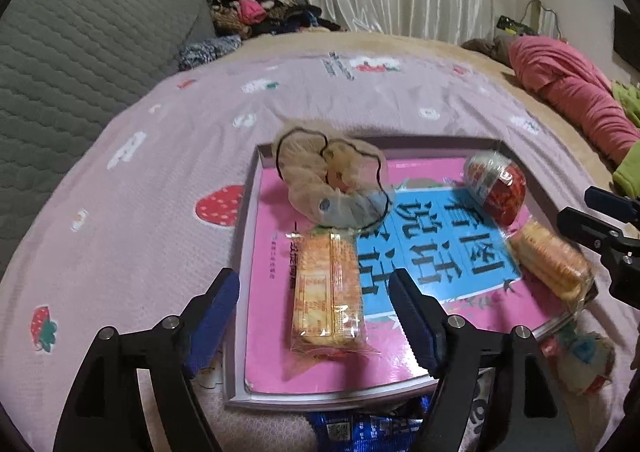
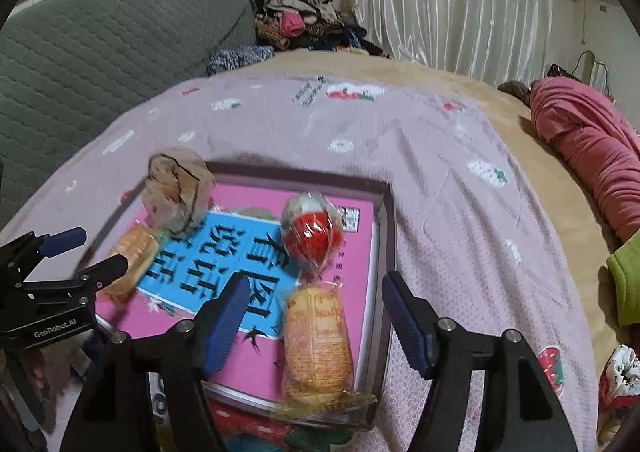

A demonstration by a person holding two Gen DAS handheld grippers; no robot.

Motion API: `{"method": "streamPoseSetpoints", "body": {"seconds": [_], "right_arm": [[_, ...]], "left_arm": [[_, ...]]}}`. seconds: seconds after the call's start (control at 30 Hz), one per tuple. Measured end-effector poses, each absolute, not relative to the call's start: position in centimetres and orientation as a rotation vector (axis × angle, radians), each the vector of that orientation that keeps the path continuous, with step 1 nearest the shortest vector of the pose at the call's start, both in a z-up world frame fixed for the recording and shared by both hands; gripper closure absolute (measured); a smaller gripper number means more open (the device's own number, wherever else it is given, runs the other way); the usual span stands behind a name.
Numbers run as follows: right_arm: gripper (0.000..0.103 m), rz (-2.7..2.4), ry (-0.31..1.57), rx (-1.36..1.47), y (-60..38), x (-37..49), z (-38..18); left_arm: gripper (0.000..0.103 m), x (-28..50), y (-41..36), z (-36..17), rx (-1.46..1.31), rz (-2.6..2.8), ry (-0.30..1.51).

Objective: Organize objects
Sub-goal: 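Withdraw both open tools back from the pink tray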

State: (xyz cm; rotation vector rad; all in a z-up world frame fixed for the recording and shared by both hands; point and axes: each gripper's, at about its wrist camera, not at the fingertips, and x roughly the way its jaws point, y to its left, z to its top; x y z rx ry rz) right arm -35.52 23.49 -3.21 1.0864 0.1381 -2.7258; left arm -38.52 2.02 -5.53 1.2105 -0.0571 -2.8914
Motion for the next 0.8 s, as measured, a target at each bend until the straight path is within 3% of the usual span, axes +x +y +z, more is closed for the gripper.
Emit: {"method": "streamPoseSetpoints", "body": {"seconds": [0.37, 0.8], "right_arm": [[0.016, -2.815, 0.128, 0.88, 23.0, -31.7, 1.9], [0.012, -2.817, 0.122, 0.794, 22.6, -23.4, 6.6]], "left_arm": [[0.024, -34.7, 2.3, -1.2, 1.078, -2.96, -0.049], [0.024, -27.9, 3.7, -0.6, 1.14, -2.962, -0.052]]}}
